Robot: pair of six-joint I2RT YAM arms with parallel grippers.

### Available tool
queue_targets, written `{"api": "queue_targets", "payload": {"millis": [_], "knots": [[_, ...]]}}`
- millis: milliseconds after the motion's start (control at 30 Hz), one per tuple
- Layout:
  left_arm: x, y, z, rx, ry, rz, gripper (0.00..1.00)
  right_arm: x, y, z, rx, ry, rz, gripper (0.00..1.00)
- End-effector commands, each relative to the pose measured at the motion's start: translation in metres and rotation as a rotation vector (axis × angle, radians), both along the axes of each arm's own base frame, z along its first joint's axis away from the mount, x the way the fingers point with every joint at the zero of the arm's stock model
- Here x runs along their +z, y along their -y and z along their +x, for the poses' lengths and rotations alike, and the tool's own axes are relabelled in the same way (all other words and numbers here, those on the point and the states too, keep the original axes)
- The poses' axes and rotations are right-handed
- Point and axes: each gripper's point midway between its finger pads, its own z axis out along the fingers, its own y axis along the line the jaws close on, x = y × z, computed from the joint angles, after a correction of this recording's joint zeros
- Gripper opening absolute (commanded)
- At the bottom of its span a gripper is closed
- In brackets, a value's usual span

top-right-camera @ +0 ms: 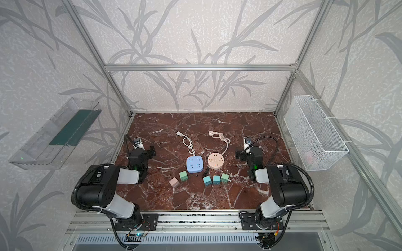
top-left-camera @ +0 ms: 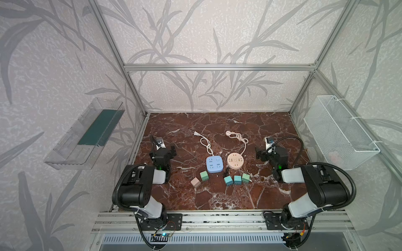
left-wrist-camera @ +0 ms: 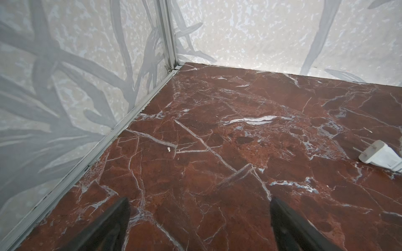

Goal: Insert the plug

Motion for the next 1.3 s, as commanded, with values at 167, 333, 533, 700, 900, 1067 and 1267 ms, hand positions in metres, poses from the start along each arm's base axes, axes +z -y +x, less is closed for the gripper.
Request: {"api": "queue_targets", "payload": {"millis": [167,333,533,700,900,1067,1267], "knots": [[0.008,-0.005,0.005,0.009,0.026,0.01,0.99,0.011,0.0,0.007,-0.003,0.046,-0.006,0.99],[0.008,-0.005,0.005,0.009,0.026,0.01,0.99,0.012,0.0,0.007,-0.005,0.046,-0.005,0.99],[0.008,-0.005,0.005,0.008,0.024,0.01,0.99,0.012,0.001,0.008,0.0,0.045,0.005,0.99],[0.008,-0.005,0.005,0.01,0.025,0.01,0.99,0.011,0.003,0.008,0.006,0.039,0.026,0.99],[0.008,-0.005,0.005,0.01,0.024,0.011,0.99,0.011,0.003,0.008,0.008,0.039,0.028,0.99],[0.008,-0.004,0.005,0.003,0.024,0.016,0.99,0.012,0.003,0.008,0.01,0.04,0.036,0.99],[0.022,0.002,0.003,-0.016,0.029,0.053,0.99,0.043,0.0,0.013,0.031,-0.045,0.032,0.99]]}}
